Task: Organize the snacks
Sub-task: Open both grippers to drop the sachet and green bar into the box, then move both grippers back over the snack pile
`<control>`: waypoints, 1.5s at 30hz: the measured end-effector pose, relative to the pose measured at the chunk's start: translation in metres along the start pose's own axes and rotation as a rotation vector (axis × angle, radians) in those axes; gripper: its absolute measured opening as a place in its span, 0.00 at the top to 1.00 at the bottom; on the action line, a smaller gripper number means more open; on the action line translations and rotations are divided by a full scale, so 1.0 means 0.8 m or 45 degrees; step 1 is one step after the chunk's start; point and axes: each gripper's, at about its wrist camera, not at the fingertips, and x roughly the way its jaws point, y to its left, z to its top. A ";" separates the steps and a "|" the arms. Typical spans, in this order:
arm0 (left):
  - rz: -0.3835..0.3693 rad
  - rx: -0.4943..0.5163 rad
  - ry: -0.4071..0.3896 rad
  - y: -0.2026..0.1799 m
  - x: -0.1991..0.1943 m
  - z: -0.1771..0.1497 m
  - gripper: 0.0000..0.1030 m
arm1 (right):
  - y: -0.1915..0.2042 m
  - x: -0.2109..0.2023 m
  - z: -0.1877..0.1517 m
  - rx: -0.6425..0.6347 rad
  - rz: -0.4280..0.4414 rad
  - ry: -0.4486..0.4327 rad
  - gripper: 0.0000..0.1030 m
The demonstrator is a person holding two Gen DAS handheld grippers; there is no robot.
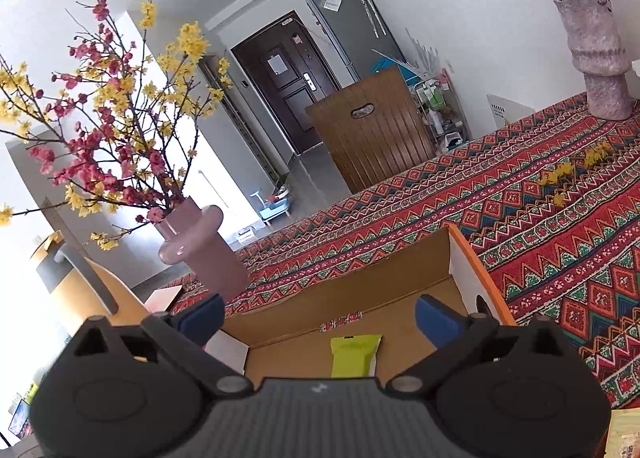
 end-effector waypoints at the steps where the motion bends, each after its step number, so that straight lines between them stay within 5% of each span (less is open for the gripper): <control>1: 0.001 -0.002 -0.006 0.001 -0.006 -0.001 0.00 | 0.002 -0.006 -0.001 -0.006 0.000 -0.003 0.01; 18: -0.021 -0.024 -0.055 0.019 -0.100 -0.045 0.00 | 0.015 -0.120 -0.048 -0.165 -0.049 -0.043 0.00; 45: -0.027 -0.046 -0.007 0.042 -0.147 -0.135 0.00 | -0.033 -0.206 -0.154 -0.303 -0.122 -0.026 0.00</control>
